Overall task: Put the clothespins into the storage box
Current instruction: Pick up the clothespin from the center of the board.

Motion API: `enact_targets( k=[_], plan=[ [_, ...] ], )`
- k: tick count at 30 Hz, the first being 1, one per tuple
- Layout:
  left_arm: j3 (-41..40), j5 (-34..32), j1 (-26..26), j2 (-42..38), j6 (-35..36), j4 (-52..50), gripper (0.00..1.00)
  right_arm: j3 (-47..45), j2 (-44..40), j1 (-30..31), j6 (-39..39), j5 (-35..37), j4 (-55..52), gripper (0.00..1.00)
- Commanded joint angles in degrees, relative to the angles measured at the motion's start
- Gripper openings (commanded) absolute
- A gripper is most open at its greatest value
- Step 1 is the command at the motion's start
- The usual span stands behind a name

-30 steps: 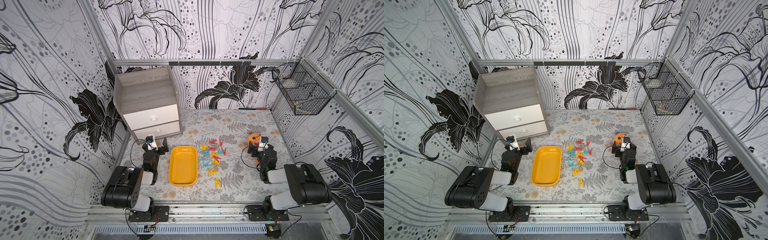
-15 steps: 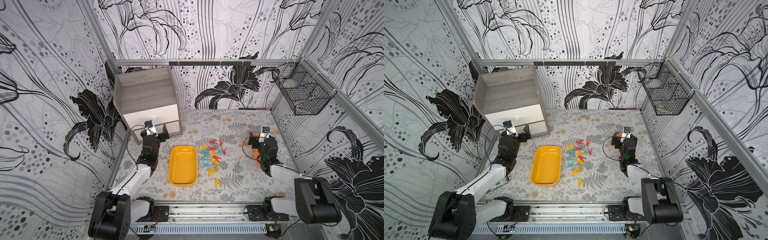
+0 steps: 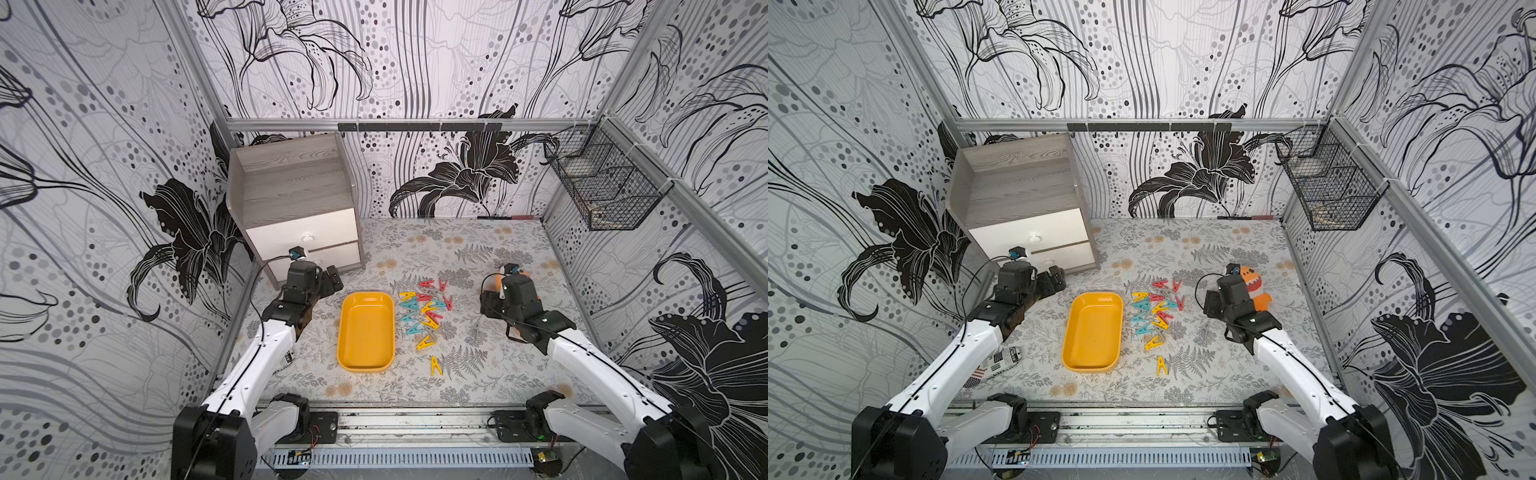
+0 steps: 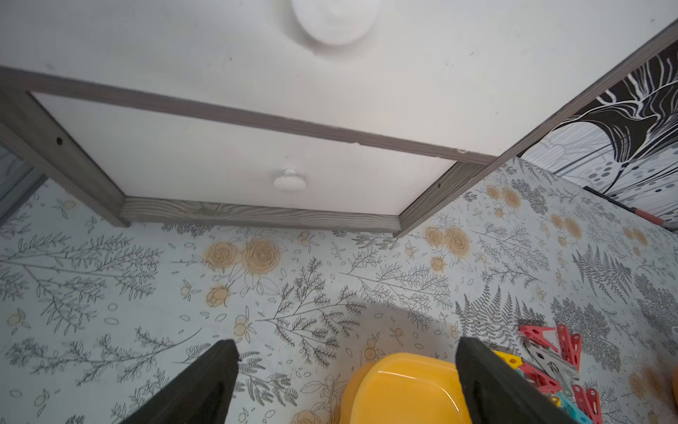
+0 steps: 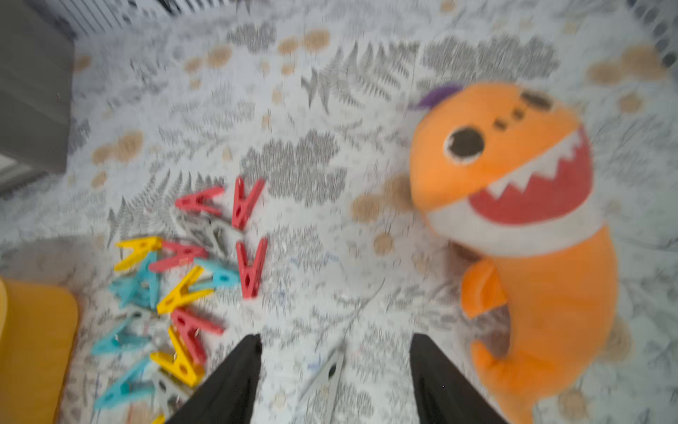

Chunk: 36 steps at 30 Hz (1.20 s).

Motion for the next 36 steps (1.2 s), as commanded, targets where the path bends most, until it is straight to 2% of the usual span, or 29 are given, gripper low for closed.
enact_targets(
  k=[1,5,11,20,27,31,36],
  plan=[
    [-0.49,-4.48,-2.07,-2.87,-2.88,-6.08,0.98,-3.12,-1.88,4.26,9.49,-0.47,-10.20,0.62],
    [0.24,-7.63,-3.43,-2.77,-3.10,-10.31,0.98,-5.20,-0.41,8.47,13.09,1.05,-10.02,0.53],
    [0.97,-7.84,-4.50,-2.94,-2.79,-11.28,0.98,-8.25,2.76,9.02,13.66,0.19,-4.30,0.37],
    [2.65,-7.92,-5.35,-0.68,-1.76,-11.14,0.97,-7.73,11.08,9.04,12.61,1.37,1.93,0.34],
    [3.37,-8.35,-6.07,0.73,-1.39,-11.18,0.97,-4.67,18.38,9.06,11.43,3.27,2.64,0.28],
    [3.89,-8.46,-6.34,1.02,-0.87,-11.75,0.97,-4.20,19.88,8.99,11.21,3.27,3.52,0.15],
    [3.90,-8.46,-8.48,1.75,-0.05,-13.43,0.97,-3.17,17.32,8.99,10.38,3.87,1.65,0.04]
  ],
)
